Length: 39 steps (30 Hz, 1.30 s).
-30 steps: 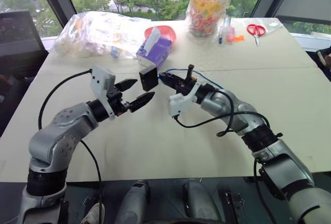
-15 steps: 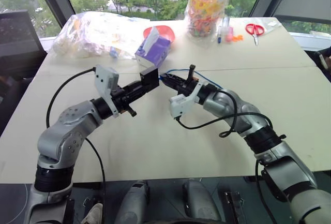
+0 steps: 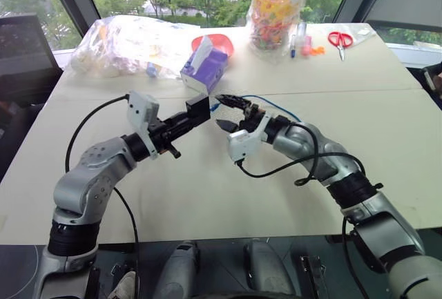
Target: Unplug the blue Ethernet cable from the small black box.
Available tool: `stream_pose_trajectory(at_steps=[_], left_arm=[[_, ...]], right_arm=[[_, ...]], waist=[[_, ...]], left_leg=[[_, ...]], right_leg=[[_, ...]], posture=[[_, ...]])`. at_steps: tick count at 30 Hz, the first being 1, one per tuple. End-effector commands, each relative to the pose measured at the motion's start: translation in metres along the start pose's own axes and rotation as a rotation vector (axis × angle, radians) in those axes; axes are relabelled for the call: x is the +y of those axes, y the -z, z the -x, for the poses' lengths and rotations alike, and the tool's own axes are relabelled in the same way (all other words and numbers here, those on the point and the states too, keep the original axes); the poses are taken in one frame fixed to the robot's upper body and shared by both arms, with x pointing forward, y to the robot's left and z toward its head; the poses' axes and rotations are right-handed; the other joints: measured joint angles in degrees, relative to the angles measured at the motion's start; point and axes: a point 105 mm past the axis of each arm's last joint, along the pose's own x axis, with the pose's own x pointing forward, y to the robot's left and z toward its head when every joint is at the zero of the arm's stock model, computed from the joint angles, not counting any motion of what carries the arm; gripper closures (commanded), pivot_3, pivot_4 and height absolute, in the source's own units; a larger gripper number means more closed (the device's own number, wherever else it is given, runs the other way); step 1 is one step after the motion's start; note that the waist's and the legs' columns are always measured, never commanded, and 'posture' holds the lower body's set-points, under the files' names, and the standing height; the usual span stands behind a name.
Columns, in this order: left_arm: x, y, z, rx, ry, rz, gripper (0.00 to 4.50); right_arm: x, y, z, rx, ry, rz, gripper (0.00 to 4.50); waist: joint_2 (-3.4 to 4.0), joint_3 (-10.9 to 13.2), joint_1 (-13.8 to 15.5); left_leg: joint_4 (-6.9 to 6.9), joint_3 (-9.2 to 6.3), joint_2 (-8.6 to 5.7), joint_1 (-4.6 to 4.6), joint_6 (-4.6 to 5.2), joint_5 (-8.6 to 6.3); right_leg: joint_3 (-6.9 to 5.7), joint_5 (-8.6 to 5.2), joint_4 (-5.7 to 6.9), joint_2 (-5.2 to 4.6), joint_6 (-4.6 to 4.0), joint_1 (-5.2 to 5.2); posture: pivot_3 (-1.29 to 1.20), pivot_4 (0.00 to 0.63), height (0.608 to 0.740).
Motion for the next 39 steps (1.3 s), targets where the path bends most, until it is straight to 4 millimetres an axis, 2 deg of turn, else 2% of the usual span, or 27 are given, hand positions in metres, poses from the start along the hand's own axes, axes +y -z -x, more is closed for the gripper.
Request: stream_pose_trajectory(at_steps=[1, 3, 6, 10, 14, 19, 23, 29, 35, 39], left_arm=[[0.001, -0.007, 0.012, -0.041, 0.046, -0.071, 4.1], [0.002, -0.004, 0.022, -0.026, 0.084, -0.059, 4.1], [0.009, -0.007, 0.034, -0.007, 0.105, 0.004, 4.1], [0.012, -0.016, 0.044, 0.006, 0.165, 0.04, 4.1], [0.008, -0.034, 0.052, -0.039, 0.247, 0.075, 4.1], [0.005, -0.055, 0.056, -0.1, 0.321, 0.137, 4.1], [0.003, -0.068, 0.055, -0.134, 0.348, 0.19, 4.1], [-0.009, -0.058, 0.056, -0.044, 0.379, 0.211, 4.1], [-0.014, -0.048, 0.061, 0.017, 0.392, 0.223, 4.1], [-0.014, -0.048, 0.062, 0.009, 0.39, 0.226, 4.1]], right_arm=[[-0.004, 0.005, 0.009, -0.05, -0.121, -0.354, 0.76], [-0.014, 0.006, 0.018, -0.121, -0.226, -0.574, 0.76], [-0.046, 0.007, 0.023, -0.214, -0.279, -0.831, 0.76], [-0.076, -0.004, 0.028, -0.376, -0.362, -1.075, 0.76], [-0.083, -0.02, 0.035, -0.495, -0.543, -1.228, 0.76], [-0.08, -0.033, 0.036, -0.582, -0.703, -1.302, 0.76], [-0.077, -0.037, 0.024, -0.606, -0.72, -1.335, 0.76], [-0.081, -0.036, 0.009, -0.628, -0.705, -1.364, 0.76], [-0.088, -0.033, 0.017, -0.631, -0.732, -1.343, 0.76], [-0.085, -0.03, 0.02, -0.601, -0.746, -1.325, 0.76]], waist=[[0.0, 0.0, 0.0], [0.01, 0.0, 0.0], [0.03, 0.1, -0.1], [0.04, 0.1, 0.0], [0.04, 0.1, 0.1], [0.04, 0.1, 0.0], [0.04, 0.1, -0.3], [0.03, 0.1, -0.2], [0.04, 0.1, 0.0], [0.04, 0.1, -0.1]], left_leg=[[0.0, 0.0, 0.0, 0.0, 0.0, 0.0], [-0.01, 0.0, 0.02, 0.02, 0.02, -0.01], [0.0, 0.0, 0.02, 0.03, 0.05, -0.02], [-0.02, -0.02, 0.05, 0.04, 0.06, -0.02], [-0.09, -0.04, 0.05, -0.01, 0.1, -0.04], [-0.12, -0.03, 0.04, -0.1, 0.11, -0.06], [-0.15, -0.03, 0.05, -0.09, 0.11, -0.06], [-0.16, -0.01, 0.04, -0.12, 0.11, -0.06], [-0.18, 0.0, 0.04, -0.13, 0.1, -0.06], [-0.18, 0.0, 0.04, -0.14, 0.1, -0.06]], right_leg=[[0.0, 0.0, -0.01, 0.0, 0.0, 0.01], [0.0, 0.0, -0.05, 0.0, 0.0, 0.07], [-0.01, 0.01, -0.08, 0.0, -0.06, 0.07], [-0.06, -0.01, -0.08, 0.01, -0.14, 0.05], [-0.11, 0.01, -0.2, 0.0, -0.1, 0.05], [-0.11, 0.04, -0.36, 0.0, -0.05, 0.01], [-0.12, 0.05, -0.36, 0.01, -0.02, -0.03], [-0.11, 0.06, -0.35, 0.01, -0.01, -0.08], [-0.11, 0.06, -0.35, 0.0, -0.01, -0.09], [-0.11, 0.06, -0.35, 0.0, -0.02, -0.09]], posture=[[0.0, 0.15, 0.74], [0.0, 0.15, 0.74], [0.0, 0.15, 0.74], [0.0, 0.15, 0.74], [0.0, 0.15, 0.74], [0.0, 0.15, 0.74], [0.0, 0.15, 0.74], [0.0, 0.15, 0.74], [0.0, 0.15, 0.74], [0.0, 0.15, 0.74]])
